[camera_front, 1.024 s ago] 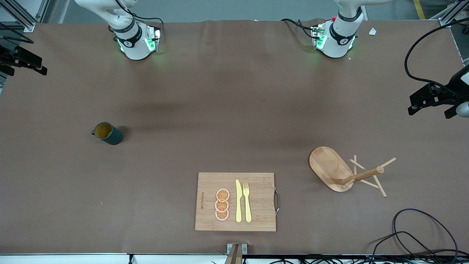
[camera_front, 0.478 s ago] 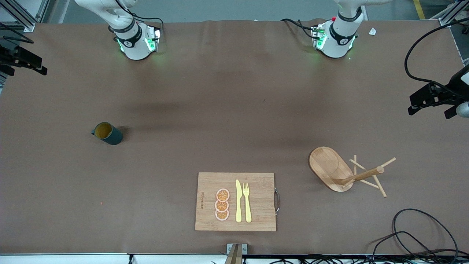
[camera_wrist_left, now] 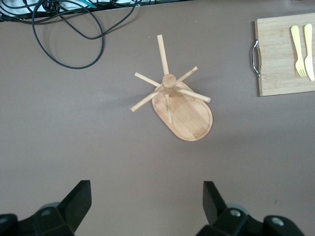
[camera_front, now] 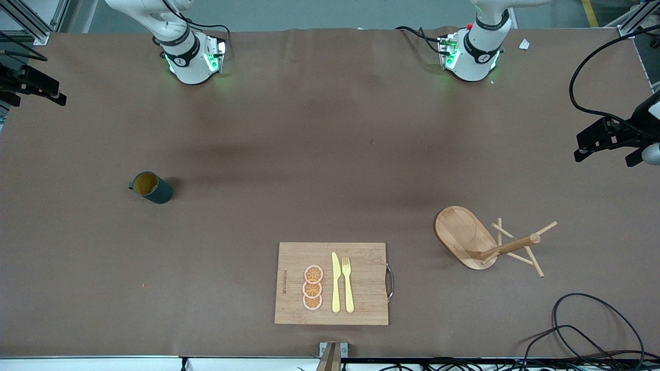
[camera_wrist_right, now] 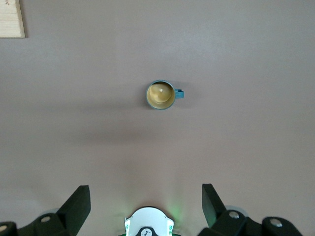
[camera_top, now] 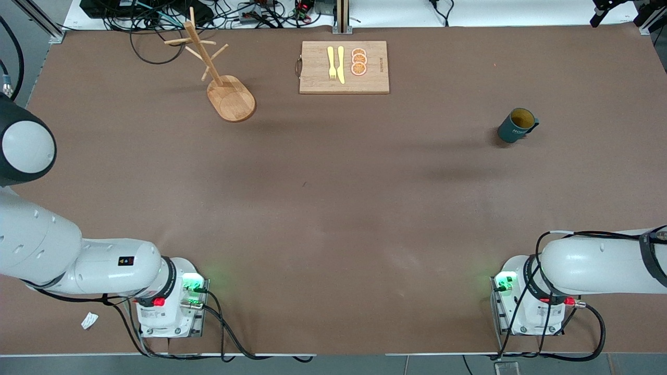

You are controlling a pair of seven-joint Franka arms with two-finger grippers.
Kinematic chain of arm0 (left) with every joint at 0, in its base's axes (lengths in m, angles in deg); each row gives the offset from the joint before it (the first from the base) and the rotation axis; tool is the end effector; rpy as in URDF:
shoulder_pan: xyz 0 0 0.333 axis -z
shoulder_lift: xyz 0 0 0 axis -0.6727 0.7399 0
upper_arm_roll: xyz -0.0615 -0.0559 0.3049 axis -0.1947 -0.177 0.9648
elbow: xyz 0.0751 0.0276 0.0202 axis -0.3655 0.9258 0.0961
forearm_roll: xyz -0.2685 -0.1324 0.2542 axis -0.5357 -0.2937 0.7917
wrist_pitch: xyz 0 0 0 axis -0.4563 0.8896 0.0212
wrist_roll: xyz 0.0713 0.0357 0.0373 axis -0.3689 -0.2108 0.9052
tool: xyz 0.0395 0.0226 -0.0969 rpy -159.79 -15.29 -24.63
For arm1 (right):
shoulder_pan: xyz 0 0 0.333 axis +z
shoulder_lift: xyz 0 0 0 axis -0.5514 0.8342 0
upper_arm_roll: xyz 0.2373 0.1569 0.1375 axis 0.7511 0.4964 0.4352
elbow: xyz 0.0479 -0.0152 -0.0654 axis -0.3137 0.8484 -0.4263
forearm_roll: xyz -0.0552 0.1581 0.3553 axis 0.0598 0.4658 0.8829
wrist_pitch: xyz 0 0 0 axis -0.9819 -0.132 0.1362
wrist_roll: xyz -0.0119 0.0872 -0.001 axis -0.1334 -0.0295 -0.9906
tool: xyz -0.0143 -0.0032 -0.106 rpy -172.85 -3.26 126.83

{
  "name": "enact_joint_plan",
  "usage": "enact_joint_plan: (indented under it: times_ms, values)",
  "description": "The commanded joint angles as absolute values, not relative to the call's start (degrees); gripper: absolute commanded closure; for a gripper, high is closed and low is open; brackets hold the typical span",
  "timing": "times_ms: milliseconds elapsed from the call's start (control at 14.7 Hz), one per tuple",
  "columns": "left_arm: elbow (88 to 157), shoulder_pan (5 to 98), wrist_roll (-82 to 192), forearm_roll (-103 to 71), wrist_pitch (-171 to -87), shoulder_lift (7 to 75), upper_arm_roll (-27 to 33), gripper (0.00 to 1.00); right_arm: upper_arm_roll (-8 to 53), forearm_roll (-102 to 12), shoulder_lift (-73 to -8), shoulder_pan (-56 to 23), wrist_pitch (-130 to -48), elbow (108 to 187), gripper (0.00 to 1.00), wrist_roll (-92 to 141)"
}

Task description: Pass cup and hang on rack

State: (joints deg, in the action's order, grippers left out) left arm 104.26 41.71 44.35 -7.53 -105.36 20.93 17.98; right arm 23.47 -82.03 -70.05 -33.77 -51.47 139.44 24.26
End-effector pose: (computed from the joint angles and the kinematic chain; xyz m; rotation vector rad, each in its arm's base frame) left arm 0.5902 -0.0284 0.6454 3.1184 -0.1980 0.1634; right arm 0.4970 -0.0467 0.6546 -3.1155 -0.0009 0.1924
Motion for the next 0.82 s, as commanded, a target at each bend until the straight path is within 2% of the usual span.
enact_joint_plan:
  times_ms: [0,409,751]
  values:
    - [104.3,41.7,44.6,-7.3,-105.5,20.7,18.0,0.00,23.8,-81.7,-71.8,-34.3,-52.0,141.1,0.00,24.5]
    - [104.3,41.8,45.0,-7.3,-105.5,20.7,17.9,0.00,23.6,-81.8,-71.1,-34.6,-51.6,139.0,0.00,24.9]
    - [104.3,41.7,44.9,-7.3,-105.5,20.7,17.9,0.00,23.6,-81.9,-66.3,-36.8,-55.2,138.7,0.00,24.7]
